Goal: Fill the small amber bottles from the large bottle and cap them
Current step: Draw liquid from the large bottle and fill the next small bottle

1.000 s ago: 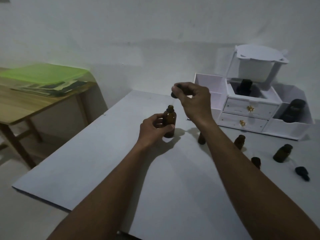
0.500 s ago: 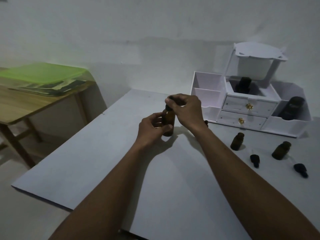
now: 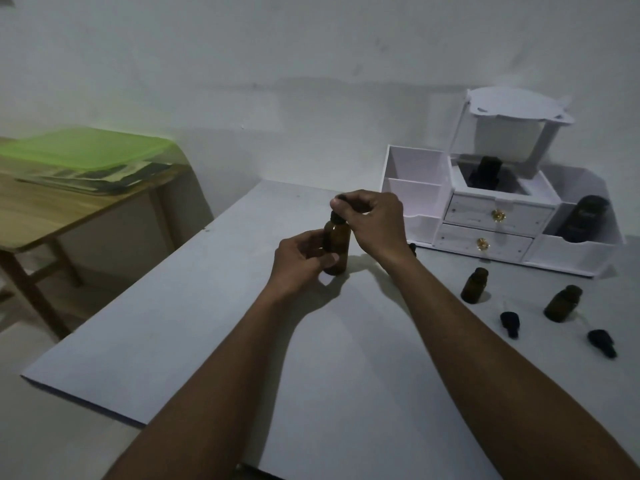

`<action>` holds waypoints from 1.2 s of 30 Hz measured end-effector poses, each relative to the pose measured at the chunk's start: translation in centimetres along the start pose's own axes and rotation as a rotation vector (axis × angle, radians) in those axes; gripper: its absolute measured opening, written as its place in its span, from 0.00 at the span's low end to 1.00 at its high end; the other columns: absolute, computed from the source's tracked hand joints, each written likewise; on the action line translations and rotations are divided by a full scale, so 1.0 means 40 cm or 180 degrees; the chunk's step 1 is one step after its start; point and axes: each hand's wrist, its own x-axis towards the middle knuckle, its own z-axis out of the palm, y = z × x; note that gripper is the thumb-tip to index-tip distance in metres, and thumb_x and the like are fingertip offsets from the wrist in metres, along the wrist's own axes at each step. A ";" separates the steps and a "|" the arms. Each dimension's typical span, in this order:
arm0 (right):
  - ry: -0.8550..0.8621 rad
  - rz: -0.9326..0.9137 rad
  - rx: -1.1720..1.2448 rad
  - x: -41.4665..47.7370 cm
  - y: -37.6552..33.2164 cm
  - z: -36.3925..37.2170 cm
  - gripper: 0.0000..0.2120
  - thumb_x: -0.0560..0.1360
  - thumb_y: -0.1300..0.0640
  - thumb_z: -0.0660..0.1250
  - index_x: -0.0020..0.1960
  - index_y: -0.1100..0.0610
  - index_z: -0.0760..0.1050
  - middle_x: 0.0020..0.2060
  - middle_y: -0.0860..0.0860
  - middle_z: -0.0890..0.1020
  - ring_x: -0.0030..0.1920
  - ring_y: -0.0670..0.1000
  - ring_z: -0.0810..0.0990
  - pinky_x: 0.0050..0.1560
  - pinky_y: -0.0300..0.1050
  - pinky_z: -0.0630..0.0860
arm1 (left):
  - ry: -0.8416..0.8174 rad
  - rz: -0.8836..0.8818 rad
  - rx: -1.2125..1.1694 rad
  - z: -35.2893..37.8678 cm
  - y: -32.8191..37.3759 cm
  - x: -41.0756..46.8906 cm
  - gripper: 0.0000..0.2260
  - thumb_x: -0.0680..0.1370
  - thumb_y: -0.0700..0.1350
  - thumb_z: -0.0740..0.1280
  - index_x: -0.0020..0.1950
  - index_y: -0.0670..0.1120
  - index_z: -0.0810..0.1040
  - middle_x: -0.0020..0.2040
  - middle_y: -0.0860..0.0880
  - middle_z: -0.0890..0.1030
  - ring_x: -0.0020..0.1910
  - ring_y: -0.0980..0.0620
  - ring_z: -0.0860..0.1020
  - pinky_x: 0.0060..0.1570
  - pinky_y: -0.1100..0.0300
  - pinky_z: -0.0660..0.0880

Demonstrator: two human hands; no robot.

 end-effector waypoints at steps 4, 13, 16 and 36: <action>0.0011 0.0020 0.0053 0.005 0.005 -0.002 0.06 0.74 0.56 0.74 0.49 0.56 0.86 0.38 0.42 0.83 0.37 0.33 0.80 0.42 0.21 0.71 | 0.0047 -0.0011 0.0147 0.006 0.008 -0.006 0.24 0.66 0.34 0.79 0.61 0.46 0.84 0.58 0.46 0.85 0.60 0.33 0.79 0.53 0.33 0.80; 0.0109 -0.0026 0.0068 0.013 -0.003 0.005 0.05 0.74 0.58 0.74 0.46 0.59 0.86 0.37 0.48 0.85 0.35 0.35 0.81 0.40 0.22 0.72 | 0.0129 0.0181 0.0574 0.002 0.014 -0.010 0.25 0.69 0.37 0.79 0.66 0.46 0.82 0.58 0.49 0.85 0.59 0.41 0.82 0.58 0.39 0.79; 0.0118 -0.0078 0.0026 0.008 -0.001 0.007 0.04 0.74 0.58 0.74 0.47 0.58 0.86 0.36 0.45 0.84 0.34 0.32 0.80 0.42 0.22 0.73 | 0.0112 0.0135 0.0515 0.004 0.014 -0.016 0.26 0.67 0.39 0.80 0.64 0.47 0.82 0.59 0.49 0.85 0.61 0.38 0.81 0.58 0.37 0.79; 0.0798 -0.0630 0.0676 0.055 -0.140 -0.229 0.05 0.77 0.56 0.72 0.51 0.54 0.82 0.40 0.45 0.85 0.41 0.42 0.86 0.46 0.38 0.82 | 0.0761 0.1860 0.1375 0.121 0.069 -0.159 0.13 0.74 0.38 0.76 0.56 0.50 0.82 0.45 0.56 0.85 0.45 0.60 0.83 0.48 0.65 0.80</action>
